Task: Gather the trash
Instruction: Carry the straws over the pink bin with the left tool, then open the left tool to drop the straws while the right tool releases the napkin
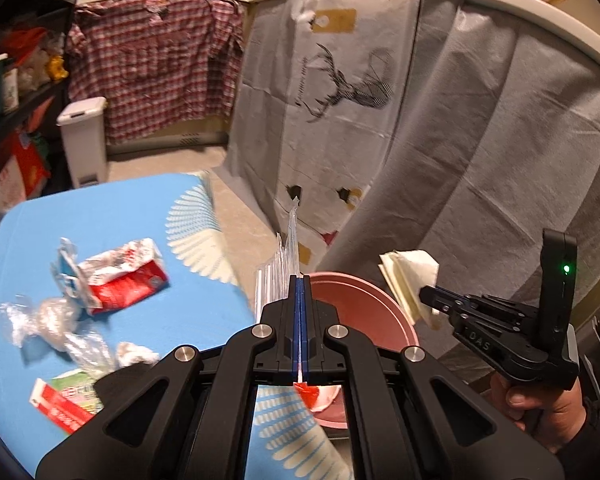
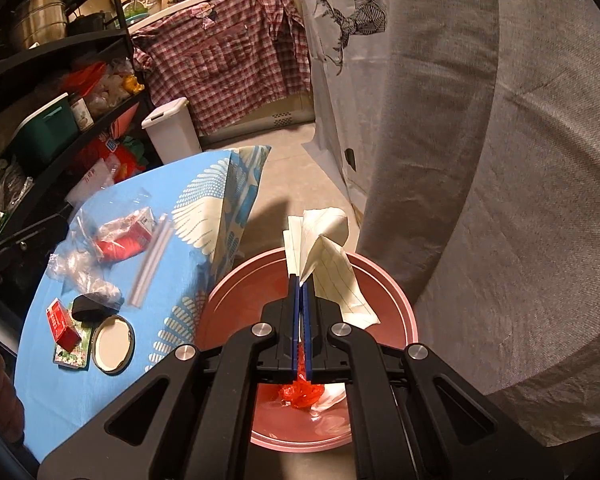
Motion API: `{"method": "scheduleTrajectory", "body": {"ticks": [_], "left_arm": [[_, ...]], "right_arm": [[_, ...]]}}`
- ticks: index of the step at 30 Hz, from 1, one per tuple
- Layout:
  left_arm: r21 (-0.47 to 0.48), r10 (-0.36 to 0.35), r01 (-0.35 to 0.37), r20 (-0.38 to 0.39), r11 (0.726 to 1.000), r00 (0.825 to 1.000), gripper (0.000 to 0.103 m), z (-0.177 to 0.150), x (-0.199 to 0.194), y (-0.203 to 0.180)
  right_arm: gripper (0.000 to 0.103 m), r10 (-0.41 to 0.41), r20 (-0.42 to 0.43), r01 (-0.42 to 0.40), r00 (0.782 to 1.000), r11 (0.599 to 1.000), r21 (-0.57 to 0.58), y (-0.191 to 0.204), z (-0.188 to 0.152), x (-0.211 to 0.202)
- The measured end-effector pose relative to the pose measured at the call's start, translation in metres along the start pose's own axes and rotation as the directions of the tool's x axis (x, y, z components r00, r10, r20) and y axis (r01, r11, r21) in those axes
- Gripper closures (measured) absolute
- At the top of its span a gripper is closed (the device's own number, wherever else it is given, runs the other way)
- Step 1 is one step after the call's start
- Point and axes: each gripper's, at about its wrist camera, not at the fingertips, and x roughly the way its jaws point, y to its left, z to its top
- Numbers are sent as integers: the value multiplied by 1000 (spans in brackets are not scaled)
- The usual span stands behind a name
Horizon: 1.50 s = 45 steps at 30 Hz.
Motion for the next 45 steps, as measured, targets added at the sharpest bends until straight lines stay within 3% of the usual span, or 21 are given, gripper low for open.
{"method": "scheduleTrajectory", "body": {"ticks": [11, 14, 15, 16, 18, 39, 42, 45], "left_arm": [[49, -51, 56, -108, 997, 993, 103, -21, 37, -20], [50, -50, 57, -126, 997, 991, 95, -24, 40, -19], [47, -49, 55, -124, 997, 991, 89, -24, 39, -17], [43, -46, 52, -119, 998, 992, 87, -24, 37, -15], [37, -43, 48, -111, 998, 993, 85, -22, 34, -12], [-26, 67, -66, 15, 997, 998, 85, -12, -36, 51], [-41, 92, -91, 26, 995, 995, 85, -11, -47, 62], [-54, 125, -123, 36, 991, 991, 85, -11, -60, 76]], "right_arm": [[97, -1, -33, 1, 999, 1000, 0, 0, 0, 12], [93, -13, -53, 13, 999, 1000, -4, 1, -1, 17], [87, -15, -52, 15, 999, 1000, 0, 0, -1, 17], [74, -16, -52, 16, 999, 1000, 4, -1, -1, 18], [61, -26, -51, 27, 998, 1000, 9, -1, -1, 18], [61, 42, 49, -36, 998, 992, -121, 49, -3, -2], [63, 60, 62, -51, 996, 989, -138, 61, -4, -5], [71, 86, 75, -72, 993, 984, -163, 75, -5, -9]]}}
